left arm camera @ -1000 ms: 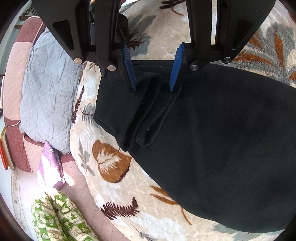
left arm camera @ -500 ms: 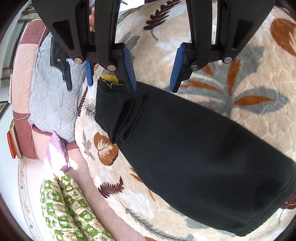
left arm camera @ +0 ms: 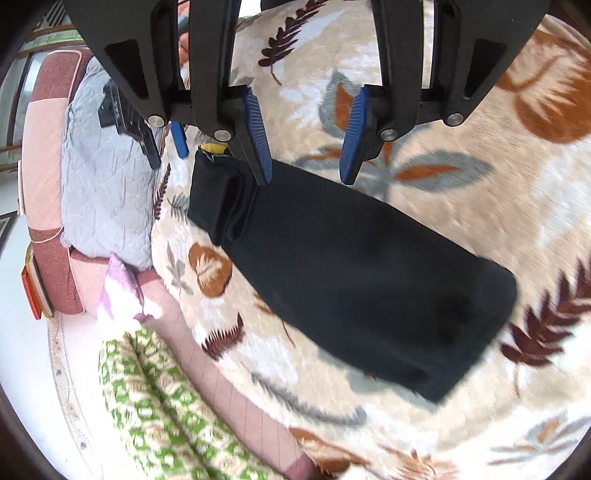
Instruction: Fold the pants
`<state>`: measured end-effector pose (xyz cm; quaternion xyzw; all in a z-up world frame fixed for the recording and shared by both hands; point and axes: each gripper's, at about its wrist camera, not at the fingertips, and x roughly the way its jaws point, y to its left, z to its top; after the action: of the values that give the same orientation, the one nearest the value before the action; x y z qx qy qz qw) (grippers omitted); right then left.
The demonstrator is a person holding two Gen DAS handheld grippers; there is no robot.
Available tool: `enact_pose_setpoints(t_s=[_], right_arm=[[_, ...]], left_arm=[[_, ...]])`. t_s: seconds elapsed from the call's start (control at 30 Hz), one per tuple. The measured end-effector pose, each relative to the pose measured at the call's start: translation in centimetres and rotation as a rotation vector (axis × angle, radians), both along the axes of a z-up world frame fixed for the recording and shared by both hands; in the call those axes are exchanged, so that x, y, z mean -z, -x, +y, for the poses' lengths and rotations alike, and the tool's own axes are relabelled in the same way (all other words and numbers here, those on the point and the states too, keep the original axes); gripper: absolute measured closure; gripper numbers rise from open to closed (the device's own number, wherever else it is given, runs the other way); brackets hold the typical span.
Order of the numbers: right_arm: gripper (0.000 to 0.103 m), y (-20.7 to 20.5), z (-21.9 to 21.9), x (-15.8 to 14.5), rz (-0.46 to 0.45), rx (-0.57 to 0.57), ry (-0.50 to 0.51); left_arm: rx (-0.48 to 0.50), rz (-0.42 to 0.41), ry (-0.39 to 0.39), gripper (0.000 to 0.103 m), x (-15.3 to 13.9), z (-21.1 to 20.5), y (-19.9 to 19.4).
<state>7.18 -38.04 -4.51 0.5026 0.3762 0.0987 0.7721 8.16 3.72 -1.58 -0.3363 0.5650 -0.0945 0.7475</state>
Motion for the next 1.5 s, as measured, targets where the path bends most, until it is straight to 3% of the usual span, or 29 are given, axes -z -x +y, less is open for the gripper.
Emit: enact_pose_setpoints(t_s=[0.13,0.23,0.4,0.57,0.7,0.83,0.93,1.1,1.27,1.37,1.5], right_arm=[[0.051,1.2,2.0,-3.1,-0.073,-0.053,0.021],[0.044,1.3,4.8,-4.3,-0.076,-0.12,0.053],[0.043,0.5,13.5,-5.0,-0.073,-0.337,0.189],[0.033,0.1,25.0,-5.8,-0.127,-0.584,0.461],[0.029,0.7,33.6,-6.4,-0.243,-0.736,0.727],[0.027,0.2,39.2,-5.1,-0.291,-0.787,0.937],[0.027,-1.0,41.6,-3.0,-0.278,-0.806,1.057],[0.033,-2.4,40.9,-0.7,-0.243,-0.752,1.059],[0.067,-3.1,38.3,-1.4,-0.262,-0.694,0.919],[0.069,-3.5,37.2,-1.5,-0.246,-0.68,0.824],[0.068,-3.4,36.9,-1.3,-0.25,-0.685,0.798]], left_arm=[[-0.031,-0.028,-0.016,0.067,-1.6,4.5,0.3],[-0.065,-0.028,-0.056,0.067,-2.2,8.1,0.5],[-0.104,0.01,-0.155,0.067,-1.8,12.7,0.5],[-0.109,0.034,-0.174,0.067,-0.4,15.6,-0.3],[-0.131,0.051,-0.145,0.067,0.5,17.9,-1.0],[-0.146,0.058,-0.117,0.067,1.4,19.5,-2.0],[-0.144,0.064,-0.097,0.067,2.0,19.7,-3.2],[-0.099,0.059,-0.063,0.067,2.3,17.8,-5.8],[-0.069,0.03,0.014,0.067,3.4,15.7,-8.9],[-0.075,0.02,-0.036,0.067,4.1,15.3,-10.3],[-0.004,0.055,0.013,0.067,5.6,14.3,-12.0]])
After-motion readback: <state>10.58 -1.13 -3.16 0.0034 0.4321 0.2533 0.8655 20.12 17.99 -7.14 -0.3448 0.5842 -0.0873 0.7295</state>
